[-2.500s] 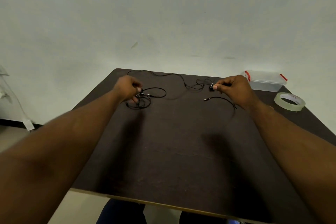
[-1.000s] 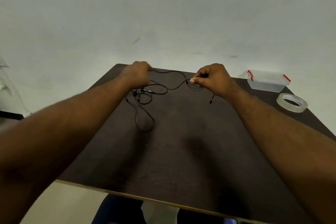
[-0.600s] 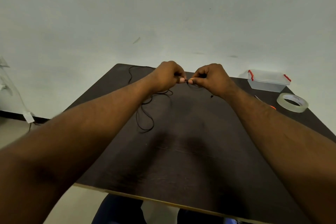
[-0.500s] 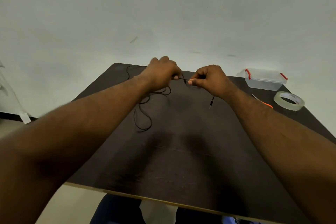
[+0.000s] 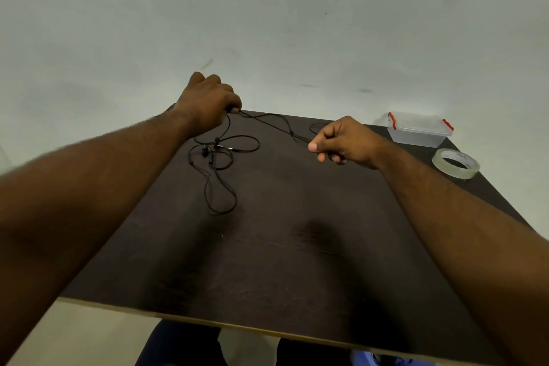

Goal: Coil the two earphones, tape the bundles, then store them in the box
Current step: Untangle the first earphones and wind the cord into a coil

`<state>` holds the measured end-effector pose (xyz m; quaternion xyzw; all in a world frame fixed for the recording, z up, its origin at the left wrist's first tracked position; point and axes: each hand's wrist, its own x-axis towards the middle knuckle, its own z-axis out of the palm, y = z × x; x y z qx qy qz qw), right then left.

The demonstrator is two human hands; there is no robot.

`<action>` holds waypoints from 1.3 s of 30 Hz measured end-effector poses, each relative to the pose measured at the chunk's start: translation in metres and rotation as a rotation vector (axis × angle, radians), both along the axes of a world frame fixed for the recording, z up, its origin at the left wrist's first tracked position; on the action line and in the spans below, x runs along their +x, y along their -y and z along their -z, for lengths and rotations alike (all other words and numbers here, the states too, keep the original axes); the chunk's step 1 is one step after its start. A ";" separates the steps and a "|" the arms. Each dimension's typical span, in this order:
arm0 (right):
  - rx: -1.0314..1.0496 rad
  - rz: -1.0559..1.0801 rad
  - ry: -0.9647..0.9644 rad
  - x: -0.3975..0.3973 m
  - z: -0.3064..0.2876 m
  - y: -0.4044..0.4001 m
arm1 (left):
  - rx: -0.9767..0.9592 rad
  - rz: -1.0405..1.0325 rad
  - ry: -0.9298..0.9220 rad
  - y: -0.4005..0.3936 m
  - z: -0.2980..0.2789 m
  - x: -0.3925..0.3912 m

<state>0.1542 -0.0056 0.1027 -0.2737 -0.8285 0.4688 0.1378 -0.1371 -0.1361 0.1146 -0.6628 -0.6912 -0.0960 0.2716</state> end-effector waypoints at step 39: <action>0.343 0.030 -0.158 -0.025 0.019 0.018 | -0.385 0.259 0.485 -0.009 -0.012 0.083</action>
